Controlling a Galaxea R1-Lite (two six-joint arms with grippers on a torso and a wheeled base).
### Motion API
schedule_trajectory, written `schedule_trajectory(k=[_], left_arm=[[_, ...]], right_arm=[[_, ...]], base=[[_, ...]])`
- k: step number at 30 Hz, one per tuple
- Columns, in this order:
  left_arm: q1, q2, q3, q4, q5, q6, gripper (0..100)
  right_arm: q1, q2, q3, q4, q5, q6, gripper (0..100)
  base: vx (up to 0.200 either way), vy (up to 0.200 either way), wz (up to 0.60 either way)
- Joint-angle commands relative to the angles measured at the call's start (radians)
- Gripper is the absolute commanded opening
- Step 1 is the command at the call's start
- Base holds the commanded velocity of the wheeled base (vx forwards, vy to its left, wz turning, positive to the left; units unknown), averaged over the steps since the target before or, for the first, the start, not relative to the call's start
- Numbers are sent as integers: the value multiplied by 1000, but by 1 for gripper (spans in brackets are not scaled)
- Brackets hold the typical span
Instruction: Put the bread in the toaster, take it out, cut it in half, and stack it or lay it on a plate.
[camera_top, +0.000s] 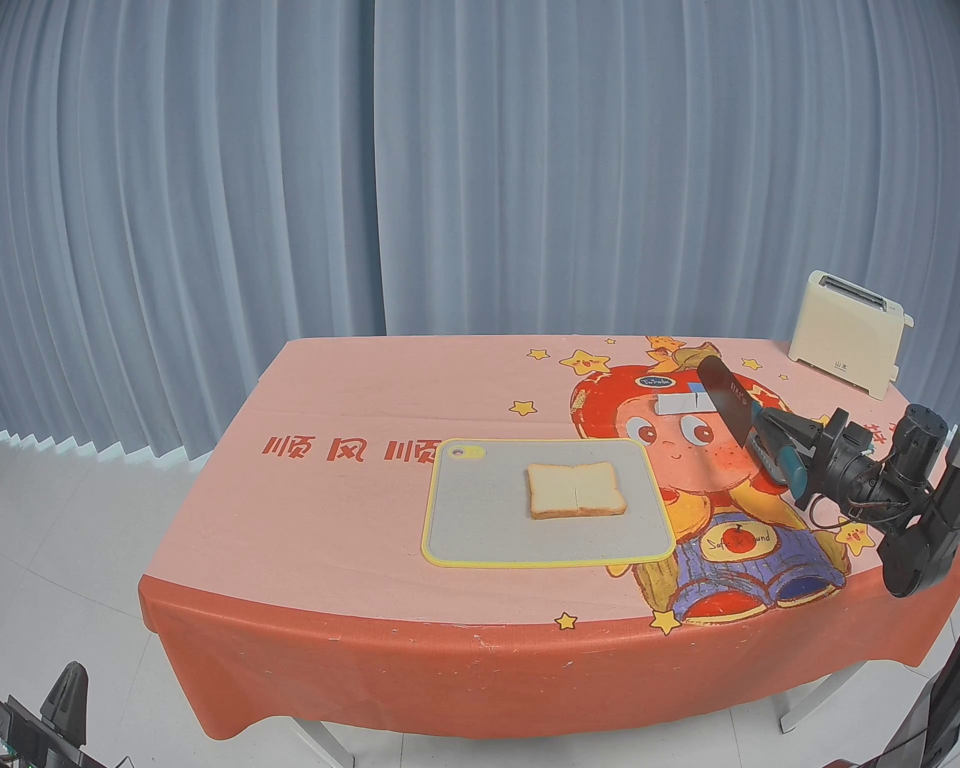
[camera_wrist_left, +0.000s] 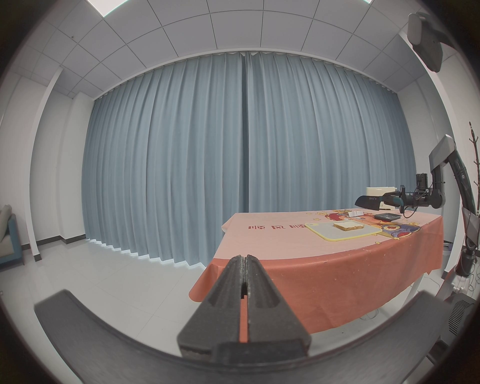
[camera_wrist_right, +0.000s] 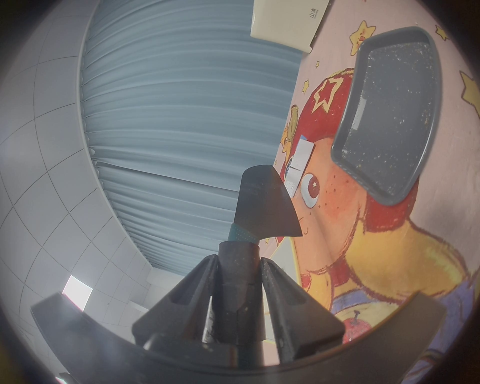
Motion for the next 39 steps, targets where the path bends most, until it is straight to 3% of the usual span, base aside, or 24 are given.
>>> schedule_trajectory(k=[1, 39], left_arm=[[0, -1, 12, 0, 0, 0, 0], [0, -1, 12, 0, 0, 0, 0]], right_arm=[[-8, 22, -4, -7, 0, -1, 0], [-3, 24, -2, -7, 3, -8, 0]], base=[[0, 0, 0], [0, 0, 0]])
